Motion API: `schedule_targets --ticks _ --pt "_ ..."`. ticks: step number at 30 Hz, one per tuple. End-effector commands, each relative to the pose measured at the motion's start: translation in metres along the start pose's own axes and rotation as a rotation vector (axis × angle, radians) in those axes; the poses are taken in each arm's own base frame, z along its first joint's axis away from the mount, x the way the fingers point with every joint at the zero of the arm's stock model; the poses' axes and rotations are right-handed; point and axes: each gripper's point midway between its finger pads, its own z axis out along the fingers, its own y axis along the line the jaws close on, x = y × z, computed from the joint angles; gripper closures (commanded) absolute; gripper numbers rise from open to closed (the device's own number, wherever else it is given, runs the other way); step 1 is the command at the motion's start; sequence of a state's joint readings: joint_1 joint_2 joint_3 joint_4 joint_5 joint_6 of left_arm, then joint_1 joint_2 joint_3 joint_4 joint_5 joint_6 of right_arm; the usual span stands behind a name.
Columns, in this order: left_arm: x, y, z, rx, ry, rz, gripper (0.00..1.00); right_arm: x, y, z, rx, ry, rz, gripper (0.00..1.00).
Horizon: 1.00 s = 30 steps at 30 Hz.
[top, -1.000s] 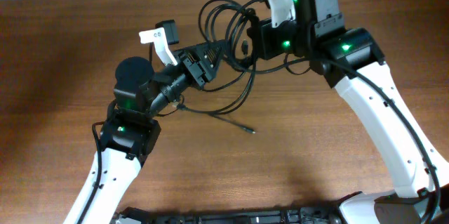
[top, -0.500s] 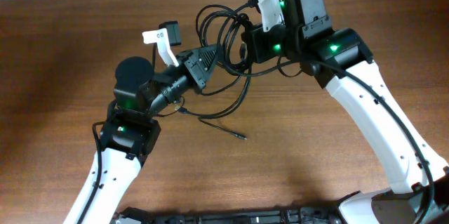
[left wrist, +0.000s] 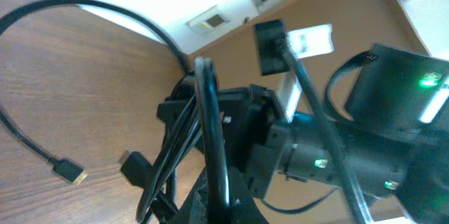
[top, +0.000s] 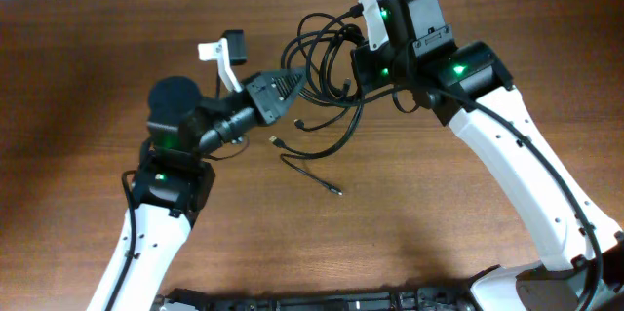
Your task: Untangle cables
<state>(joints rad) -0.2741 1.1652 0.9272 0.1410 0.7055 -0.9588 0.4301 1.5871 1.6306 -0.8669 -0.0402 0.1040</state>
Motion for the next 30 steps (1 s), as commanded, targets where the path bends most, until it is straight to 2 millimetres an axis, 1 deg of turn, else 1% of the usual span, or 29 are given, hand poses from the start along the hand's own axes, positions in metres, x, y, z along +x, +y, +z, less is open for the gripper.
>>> schedule_targets --ticks 1,4,6,10,12,15,17,18,19,20,22,25,26,27,28,29,30 --pt "-0.015 -0.012 -0.020 0.067 0.007 0.022 1.00 0.003 -0.031 -0.003 0.149 0.006 0.014 0.96" --pt "-0.019 -0.008 -0.032 0.085 0.030 0.055 1.00 0.001 -0.033 -0.003 0.156 0.001 0.015 0.96" --pt "-0.021 -0.002 -0.038 0.074 0.035 0.074 1.00 0.002 -0.033 -0.003 0.156 0.001 0.015 0.96" --pt "-0.025 0.023 -0.045 -0.014 0.015 0.083 1.00 0.002 -0.032 -0.003 0.155 0.002 0.015 0.96" --pt "-0.029 0.048 -0.052 -0.116 -0.015 0.049 1.00 0.002 -0.032 -0.003 0.155 0.002 0.015 0.96" --pt "-0.031 0.073 -0.060 -0.222 -0.041 0.016 1.00 0.002 -0.032 -0.003 0.153 0.005 0.015 0.96" --pt "-0.029 0.083 -0.065 -0.263 -0.039 0.028 0.99 0.003 -0.030 -0.002 0.140 0.007 0.015 0.96" --pt "-0.029 0.085 -0.066 -0.273 -0.039 0.034 0.93 0.003 -0.029 -0.002 0.135 0.007 0.015 0.96" --pt "-0.030 0.085 -0.066 -0.276 -0.039 0.047 0.95 0.003 -0.029 -0.002 0.133 0.007 0.015 0.96" --pt "-0.031 0.086 -0.068 -0.279 -0.042 0.044 0.99 0.003 -0.029 -0.002 0.133 0.007 0.015 0.96" --pt "-0.034 0.092 -0.072 -0.303 -0.058 0.033 1.00 0.002 -0.029 -0.002 0.137 0.004 0.015 0.96" --pt "-0.036 0.109 -0.082 -0.383 -0.086 -0.011 1.00 0.000 -0.030 -0.002 0.141 -0.004 0.015 0.96" --pt "-0.037 0.114 -0.086 -0.407 -0.093 -0.025 0.86 0.000 -0.030 -0.002 0.140 -0.004 0.015 0.96" --pt "-0.036 0.115 -0.087 -0.409 -0.093 -0.029 0.53 0.000 -0.030 -0.002 0.139 -0.004 0.015 0.96" --pt "-0.036 0.115 -0.087 -0.407 -0.092 -0.029 0.25 0.001 -0.028 -0.002 0.132 -0.002 0.015 0.96" --pt "-0.035 0.114 -0.086 -0.402 -0.088 -0.029 0.00 0.001 -0.026 -0.002 0.118 0.000 0.015 0.96" --pt "-0.035 0.113 -0.086 -0.396 -0.084 -0.030 0.01 0.001 -0.023 -0.001 0.099 0.001 0.015 0.96"
